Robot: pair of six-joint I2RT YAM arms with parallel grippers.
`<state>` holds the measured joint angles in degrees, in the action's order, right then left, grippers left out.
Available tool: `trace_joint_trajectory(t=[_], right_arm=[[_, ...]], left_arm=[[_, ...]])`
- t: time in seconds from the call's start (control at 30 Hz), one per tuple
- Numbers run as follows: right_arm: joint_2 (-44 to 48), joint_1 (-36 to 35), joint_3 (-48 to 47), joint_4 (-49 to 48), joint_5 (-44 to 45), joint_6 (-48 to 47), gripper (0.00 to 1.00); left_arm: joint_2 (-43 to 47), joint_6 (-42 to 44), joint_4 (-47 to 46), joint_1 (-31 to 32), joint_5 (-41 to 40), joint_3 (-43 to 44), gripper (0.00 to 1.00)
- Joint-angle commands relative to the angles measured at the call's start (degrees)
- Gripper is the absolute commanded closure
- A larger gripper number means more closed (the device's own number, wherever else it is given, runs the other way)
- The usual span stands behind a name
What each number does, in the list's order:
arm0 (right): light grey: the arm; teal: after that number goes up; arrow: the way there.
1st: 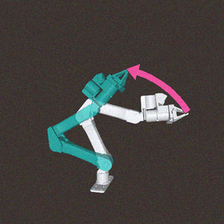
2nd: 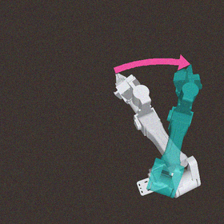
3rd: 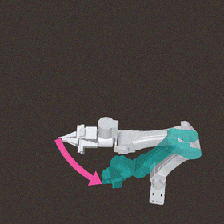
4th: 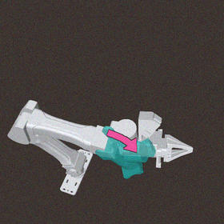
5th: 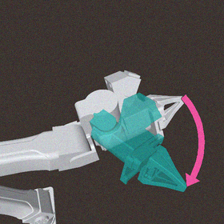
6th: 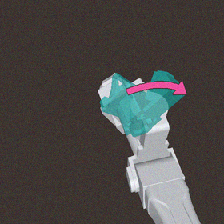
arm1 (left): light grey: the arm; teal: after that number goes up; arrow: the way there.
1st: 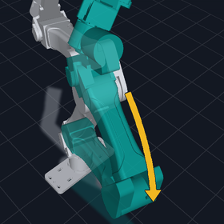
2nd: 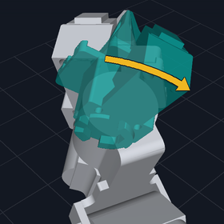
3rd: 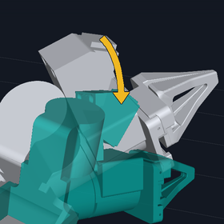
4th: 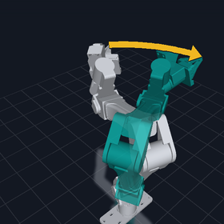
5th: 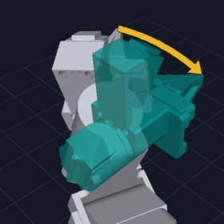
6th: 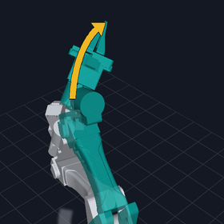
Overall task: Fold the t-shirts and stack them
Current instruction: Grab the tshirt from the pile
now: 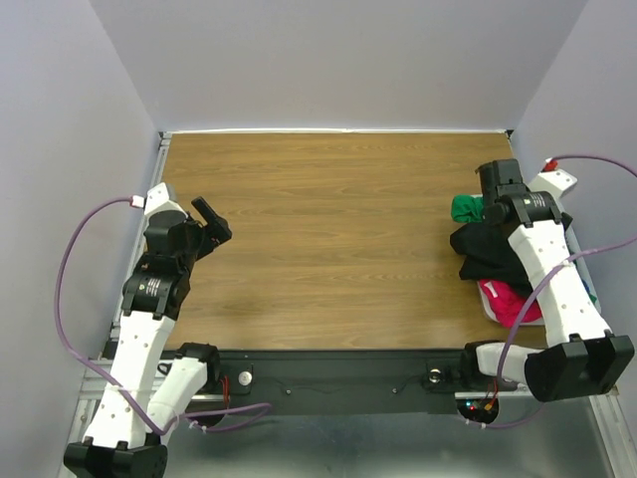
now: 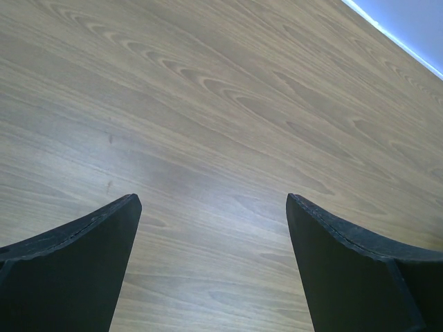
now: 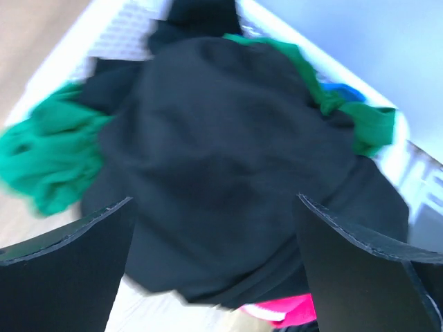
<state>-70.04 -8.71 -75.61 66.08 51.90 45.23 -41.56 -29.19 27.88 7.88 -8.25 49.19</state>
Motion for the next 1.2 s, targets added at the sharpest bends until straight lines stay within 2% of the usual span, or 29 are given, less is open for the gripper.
trace_joint_trajectory(t=[0.0, 0.13, 0.2, 0.33, 0.4, 0.43, 0.47, 0.57, 0.6, 0.73, 0.83, 0.93, 1.03, 1.13, 1.17], right_arm=[[1.9, 3.9, 4.6, -2.7, -0.1, -3.0, 0.01], [0.5, 5.8, 6.9, -5.3, -2.2, -4.3, 0.08], [-0.2, 6.0, 8.4, -6.7, -2.3, -5.0, 0.17], [-0.6, 6.8, 10.8, -8.1, -2.0, -5.8, 0.23], [-0.1, 7.0, 11.4, -8.7, -2.1, -5.8, 0.33], [0.2, 7.0, 11.5, -9.0, -2.4, -6.3, 0.40], [0.3, 7.0, 11.5, -9.8, -2.4, -6.7, 0.58], [1.5, 7.0, 11.0, -10.8, -2.3, -8.0, 0.95], [1.7, 7.1, 10.8, -11.1, -2.3, -8.1, 0.99], [3.1, 7.1, 7.8, -11.9, -3.8, -9.6, 0.99], [4.3, 7.1, 4.8, -14.6, -8.9, -13.7, 1.00], [5.3, 7.1, -1.9, -17.1, -16.1, -17.4, 1.00], [5.9, 7.1, -8.0, -17.9, -19.4, -18.8, 1.00], [5.1, 7.1, -13.5, -20.5, -30.2, -23.2, 1.00], [4.4, 7.1, -17.7, -21.5, -38.0, -24.7, 1.00]], left_arm=[[0.9, -0.2, -0.7, 0.0, -1.4, 0.0, 0.01], [1.4, -0.7, -0.4, 0.0, -2.4, -0.3, 0.01], [1.6, -0.7, -0.5, 0.0, -2.6, -0.3, 0.01], [0.9, -1.0, 0.2, 0.0, -3.5, 0.0, 0.01], [0.7, -1.1, 0.5, 0.0, -3.8, 0.1, 0.01], [0.7, -1.2, 0.6, 0.0, -3.9, 0.1, 0.01], [0.7, -1.2, 0.6, 0.0, -4.1, 0.1, 0.02], [1.0, -1.4, 0.7, 0.0, -4.6, 0.1, 0.01], [1.0, -1.5, 0.8, 0.0, -4.8, 0.2, 0.01], [1.4, -1.7, 0.9, 0.0, -5.2, 0.2, 0.01], [1.4, -1.7, 0.9, 0.0, -5.4, 0.2, 0.01], [1.4, -1.7, 1.0, -0.1, -5.4, 0.3, 0.01], [1.6, -1.7, 1.1, -0.1, -5.5, 0.3, 0.01], [1.6, -1.8, 1.0, -0.1, -5.6, 0.4, 0.01], [1.5, -1.7, 0.9, -0.1, -5.5, 0.5, 0.01]])
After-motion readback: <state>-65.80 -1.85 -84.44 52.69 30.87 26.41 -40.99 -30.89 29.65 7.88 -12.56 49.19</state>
